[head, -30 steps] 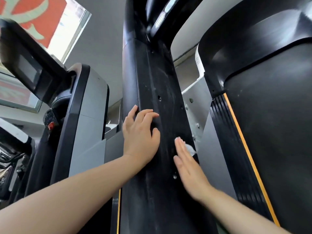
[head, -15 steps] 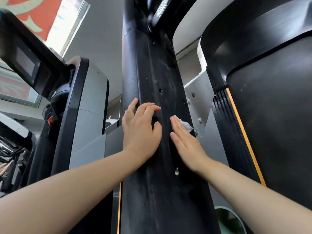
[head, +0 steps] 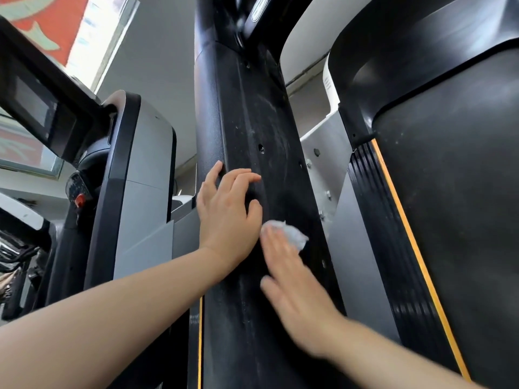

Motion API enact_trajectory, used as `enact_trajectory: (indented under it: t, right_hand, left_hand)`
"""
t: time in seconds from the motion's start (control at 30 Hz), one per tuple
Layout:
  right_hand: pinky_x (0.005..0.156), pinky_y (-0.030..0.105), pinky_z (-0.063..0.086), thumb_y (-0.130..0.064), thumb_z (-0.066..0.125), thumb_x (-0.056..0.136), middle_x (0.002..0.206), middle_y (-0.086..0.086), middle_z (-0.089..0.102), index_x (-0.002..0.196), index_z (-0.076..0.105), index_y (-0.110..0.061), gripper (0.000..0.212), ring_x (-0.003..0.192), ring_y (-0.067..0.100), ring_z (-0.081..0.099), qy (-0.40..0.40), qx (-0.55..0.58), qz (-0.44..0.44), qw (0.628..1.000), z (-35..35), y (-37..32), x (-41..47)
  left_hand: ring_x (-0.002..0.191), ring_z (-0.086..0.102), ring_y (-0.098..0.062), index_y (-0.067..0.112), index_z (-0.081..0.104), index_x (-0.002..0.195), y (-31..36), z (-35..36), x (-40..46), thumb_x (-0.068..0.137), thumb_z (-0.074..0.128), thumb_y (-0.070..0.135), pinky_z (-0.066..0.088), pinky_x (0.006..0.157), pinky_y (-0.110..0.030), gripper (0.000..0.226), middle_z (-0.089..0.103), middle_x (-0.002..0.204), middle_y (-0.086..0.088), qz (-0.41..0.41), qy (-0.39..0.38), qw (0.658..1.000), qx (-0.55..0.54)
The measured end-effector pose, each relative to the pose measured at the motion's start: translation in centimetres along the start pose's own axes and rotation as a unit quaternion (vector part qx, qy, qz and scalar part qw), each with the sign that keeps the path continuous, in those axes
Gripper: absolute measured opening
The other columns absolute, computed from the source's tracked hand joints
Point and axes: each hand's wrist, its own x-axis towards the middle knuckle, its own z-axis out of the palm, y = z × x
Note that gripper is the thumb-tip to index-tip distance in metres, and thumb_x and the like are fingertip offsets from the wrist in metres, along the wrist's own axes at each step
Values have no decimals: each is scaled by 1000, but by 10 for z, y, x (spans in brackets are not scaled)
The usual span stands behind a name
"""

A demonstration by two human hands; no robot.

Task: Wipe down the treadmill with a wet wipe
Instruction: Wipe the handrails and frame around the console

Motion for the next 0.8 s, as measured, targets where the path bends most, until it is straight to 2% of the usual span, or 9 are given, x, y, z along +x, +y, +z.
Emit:
enact_trajectory:
  t: [0.07,0.13,0.2,0.27,0.4,0.5,0.53,0.7,0.8]
  right_hand:
    - [105,2,-7,-49,19,88,149,-26,-28,140,-22,-32,68,136,-9,-23,-16,-10,22,1000,13,8,-39]
    - [107,3,-3,-45,23,96,141,-38,-33,136,-28,-39,64,132,-16,-23,-8,34,126,991,16,27,-58]
    - [115,13,-2,-33,23,103,141,-38,-28,134,-24,-41,58,131,-19,-22,18,63,188,980,10,49,-52]
    - [109,6,-8,-29,21,103,146,-28,-18,133,-18,-36,50,133,-15,-16,36,74,211,974,1,61,-33]
    - [103,-1,-3,-36,22,102,149,-18,10,147,5,-16,52,135,-18,0,87,87,144,982,0,42,-25]
    - [105,0,1,-60,18,93,150,-36,-2,142,-7,-49,57,135,-19,-5,73,73,87,991,26,27,-62]
    - [105,0,1,-59,16,94,149,-38,-5,142,-10,-49,55,136,-17,-5,76,61,92,991,29,26,-69]
    - [99,-1,-1,-17,12,105,158,1,-5,150,5,-7,46,146,13,-2,62,92,284,952,3,69,-17]
    - [107,13,11,-21,20,104,159,4,8,149,14,-8,47,145,14,8,117,103,298,942,-4,77,1]
  left_hand:
    - [142,13,-19,23,57,118,1,-1,-1,79,37,24,11,112,-40,44,50,133,10,2,-7,1000,1]
    - [142,12,-19,23,56,118,1,-1,-2,79,37,24,10,112,-40,43,50,133,10,3,-11,1000,1]
    - [142,12,-19,23,56,118,1,-2,-1,80,37,24,11,112,-41,42,49,132,10,4,-10,1000,0]
    - [142,11,-18,23,56,118,1,-2,-1,86,42,20,10,112,-40,35,49,133,11,-1,-12,1000,-1]
    - [142,10,-18,23,55,119,1,-3,0,89,50,9,9,113,-39,34,48,135,11,-3,-13,1000,0]
    - [142,9,-17,23,55,119,1,-3,0,89,50,9,8,113,-39,34,48,135,11,-3,-13,1000,-3]
    - [142,9,-17,23,55,119,1,-3,0,89,50,10,8,113,-39,34,48,135,11,-3,-13,1000,-3]
    - [142,9,-18,24,55,119,1,-3,-1,89,50,10,9,113,-40,34,47,134,12,-5,-15,1000,-2]
    - [142,9,-18,23,55,119,2,-3,0,89,51,9,9,112,-39,34,47,134,12,-3,-11,1000,-2]
